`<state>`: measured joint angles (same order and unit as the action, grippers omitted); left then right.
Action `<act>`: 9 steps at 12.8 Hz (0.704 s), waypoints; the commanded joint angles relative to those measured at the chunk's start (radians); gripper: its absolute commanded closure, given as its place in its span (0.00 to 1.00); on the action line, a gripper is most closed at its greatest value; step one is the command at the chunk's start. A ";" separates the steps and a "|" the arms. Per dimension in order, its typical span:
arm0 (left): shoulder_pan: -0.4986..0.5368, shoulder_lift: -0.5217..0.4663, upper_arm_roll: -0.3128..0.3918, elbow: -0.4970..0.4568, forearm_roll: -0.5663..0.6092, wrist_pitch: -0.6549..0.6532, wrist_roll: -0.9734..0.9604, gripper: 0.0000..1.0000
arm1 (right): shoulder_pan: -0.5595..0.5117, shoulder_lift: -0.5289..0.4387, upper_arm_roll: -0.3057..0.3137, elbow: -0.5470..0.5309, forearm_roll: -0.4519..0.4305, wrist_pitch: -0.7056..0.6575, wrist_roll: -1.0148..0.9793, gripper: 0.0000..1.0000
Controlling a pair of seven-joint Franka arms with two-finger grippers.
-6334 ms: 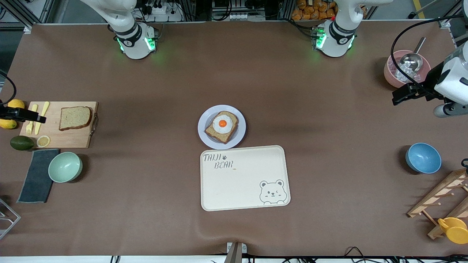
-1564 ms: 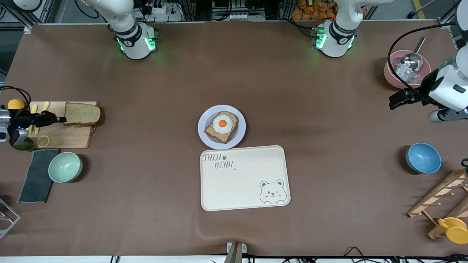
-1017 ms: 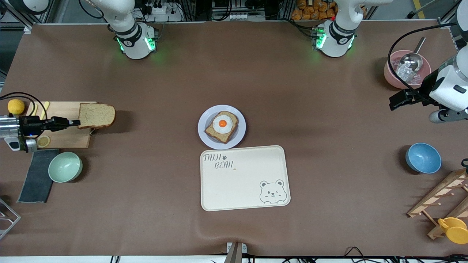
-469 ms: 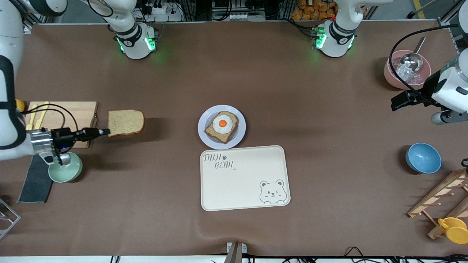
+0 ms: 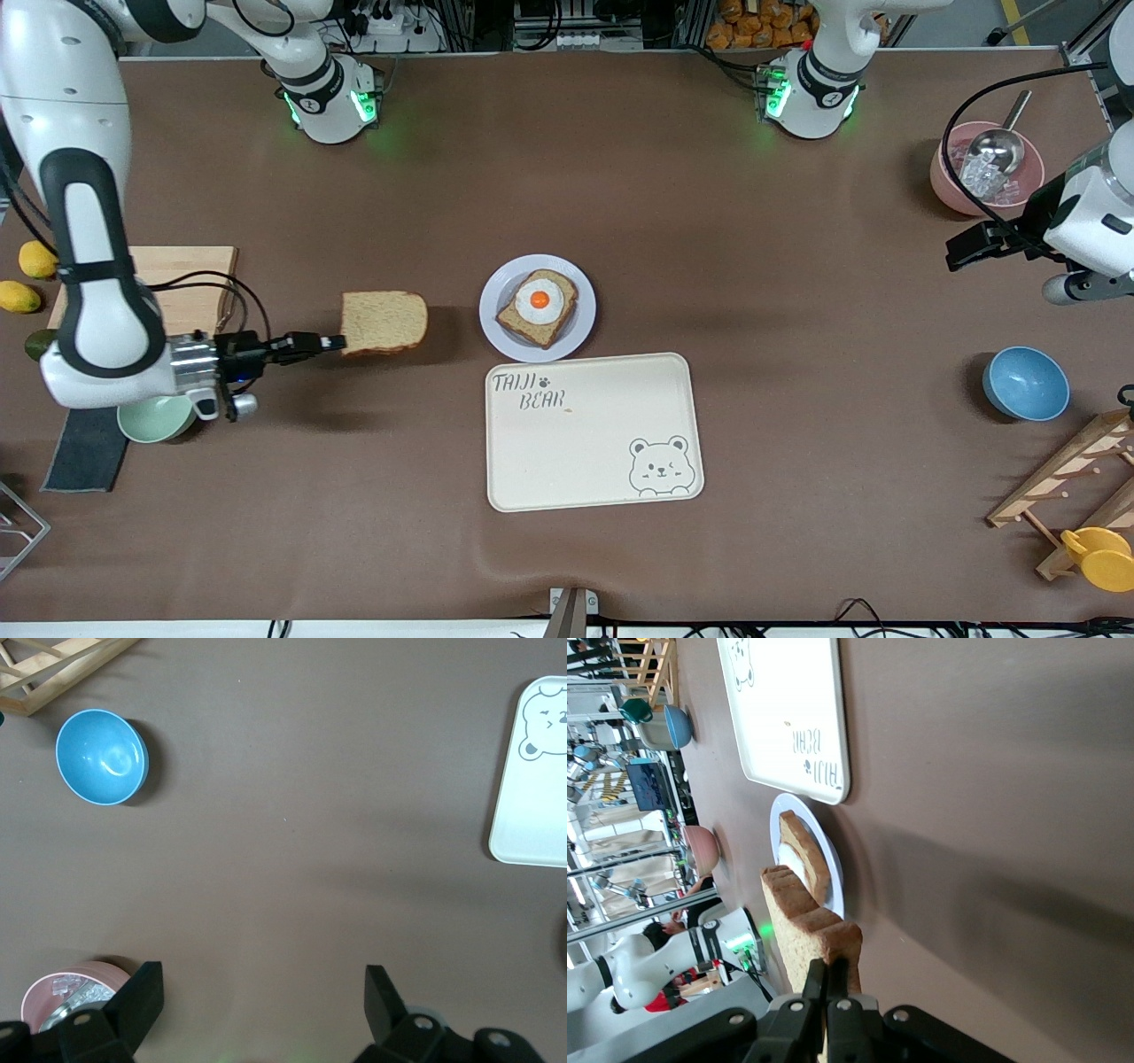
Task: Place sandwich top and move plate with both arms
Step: 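Carry the bread slice over the egg toast on the white plate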
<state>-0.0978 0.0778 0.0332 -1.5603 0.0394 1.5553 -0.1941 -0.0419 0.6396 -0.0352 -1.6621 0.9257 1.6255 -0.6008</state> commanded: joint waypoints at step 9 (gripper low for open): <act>0.013 -0.007 -0.001 -0.004 -0.012 0.009 0.016 0.00 | 0.301 0.043 -0.011 -0.076 0.260 0.266 0.053 1.00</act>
<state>-0.0927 0.0782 0.0332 -1.5603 0.0394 1.5561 -0.1941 0.2219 0.6735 -0.0344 -1.7273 1.1292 1.8590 -0.5574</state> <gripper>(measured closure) 0.000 0.965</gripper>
